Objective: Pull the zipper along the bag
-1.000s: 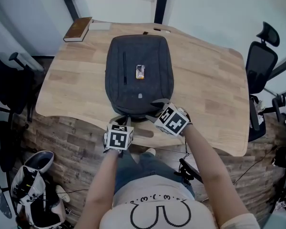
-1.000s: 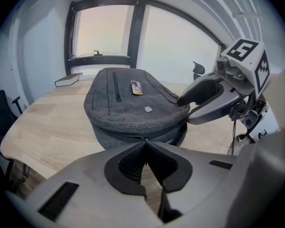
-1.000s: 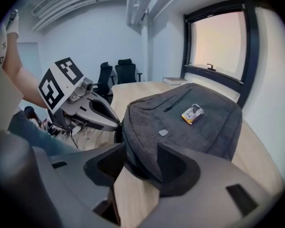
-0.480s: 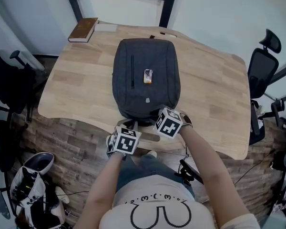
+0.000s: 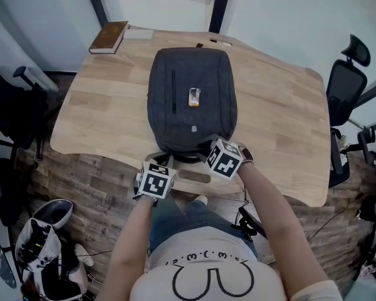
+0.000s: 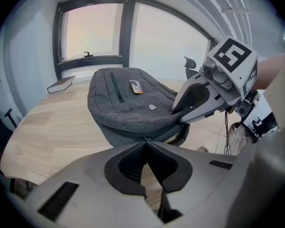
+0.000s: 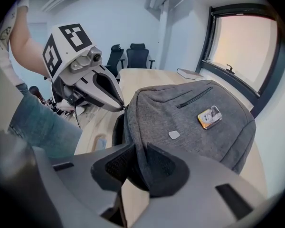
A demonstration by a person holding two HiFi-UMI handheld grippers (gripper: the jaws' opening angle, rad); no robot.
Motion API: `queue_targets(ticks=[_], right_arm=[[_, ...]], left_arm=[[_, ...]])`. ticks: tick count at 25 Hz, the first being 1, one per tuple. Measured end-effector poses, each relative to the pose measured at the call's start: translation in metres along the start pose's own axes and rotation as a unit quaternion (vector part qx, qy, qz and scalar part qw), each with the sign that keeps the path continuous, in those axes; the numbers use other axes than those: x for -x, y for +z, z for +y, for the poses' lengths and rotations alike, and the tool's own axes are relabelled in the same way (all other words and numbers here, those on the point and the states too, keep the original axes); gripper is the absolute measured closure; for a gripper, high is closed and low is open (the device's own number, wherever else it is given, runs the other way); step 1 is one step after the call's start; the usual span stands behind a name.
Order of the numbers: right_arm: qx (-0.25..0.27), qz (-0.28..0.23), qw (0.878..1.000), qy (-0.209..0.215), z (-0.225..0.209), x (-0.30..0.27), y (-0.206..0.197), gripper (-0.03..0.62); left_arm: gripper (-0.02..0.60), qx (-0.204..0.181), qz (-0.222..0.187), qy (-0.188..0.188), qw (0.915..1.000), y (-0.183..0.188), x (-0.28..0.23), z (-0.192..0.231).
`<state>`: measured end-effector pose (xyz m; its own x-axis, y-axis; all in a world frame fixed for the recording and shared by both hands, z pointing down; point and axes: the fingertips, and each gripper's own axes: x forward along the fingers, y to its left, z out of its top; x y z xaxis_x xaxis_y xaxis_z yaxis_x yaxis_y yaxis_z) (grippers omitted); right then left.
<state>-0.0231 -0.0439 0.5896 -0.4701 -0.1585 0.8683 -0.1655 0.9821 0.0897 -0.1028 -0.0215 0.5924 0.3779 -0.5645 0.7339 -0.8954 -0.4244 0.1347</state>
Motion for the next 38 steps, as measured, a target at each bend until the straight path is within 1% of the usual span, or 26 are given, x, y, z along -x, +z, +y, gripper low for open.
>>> queue_targets(ticks=[2,4,11,14,16,18,20,26,28,29,30,31,35,38], right_arm=[[-0.004,0.002,1.0,0.005,0.0,-0.001,0.0,0.465],[-0.011,0.007,1.0,0.012,-0.001,-0.001,-0.001,0.465],[-0.029,0.026,0.998,0.052,0.001,-0.002,-0.002,0.47],[-0.032,0.038,0.996,0.068,0.001,-0.001,-0.004,0.471],[-0.035,0.046,0.996,0.074,0.001,0.0,-0.004,0.473],[-0.041,0.051,0.995,0.076,0.001,-0.001,-0.004,0.473],[-0.055,0.056,0.994,0.075,0.001,-0.001,-0.006,0.473],[-0.093,0.066,0.992,0.053,0.001,0.0,-0.005,0.453],[-0.106,0.067,0.991,0.047,0.001,0.003,-0.004,0.434],[-0.112,0.066,0.99,0.045,0.002,0.005,-0.001,0.425],[-0.117,0.062,0.99,0.045,0.003,0.007,0.003,0.392],[-0.122,0.054,0.99,0.045,0.005,0.009,0.011,0.381],[-0.15,-0.008,0.988,0.032,0.005,0.011,0.059,0.364],[-0.177,-0.035,0.983,0.019,0.004,-0.004,0.089,0.364]], left_arm=[[0.563,0.009,0.0,0.0,1.0,-0.001,0.0,0.011],[0.563,0.009,0.004,-0.001,1.0,-0.002,0.0,0.021],[0.563,-0.025,0.026,-0.025,0.999,-0.002,-0.002,0.047],[0.563,-0.029,0.034,-0.032,0.9985,0.001,-0.007,0.068],[0.563,-0.037,0.04,-0.039,0.9977,0.005,-0.01,0.087],[0.563,-0.045,0.047,-0.049,0.9967,0.009,-0.015,0.102],[0.563,-0.047,0.054,-0.061,0.9956,0.012,-0.019,0.107],[0.563,-0.03,0.056,-0.101,0.9928,0.013,-0.019,0.103],[0.563,-0.029,0.055,-0.11,0.992,0.014,-0.019,0.102],[0.563,-0.03,0.055,-0.114,0.9916,0.014,-0.019,0.102],[0.563,-0.031,0.055,-0.118,0.9911,0.014,-0.019,0.101],[0.563,-0.035,0.055,-0.121,0.9906,0.013,-0.019,0.1],[0.563,-0.056,0.055,-0.127,0.9888,0.013,-0.018,0.097],[0.563,-0.067,0.054,-0.138,0.9867,0.014,-0.018,0.097]])
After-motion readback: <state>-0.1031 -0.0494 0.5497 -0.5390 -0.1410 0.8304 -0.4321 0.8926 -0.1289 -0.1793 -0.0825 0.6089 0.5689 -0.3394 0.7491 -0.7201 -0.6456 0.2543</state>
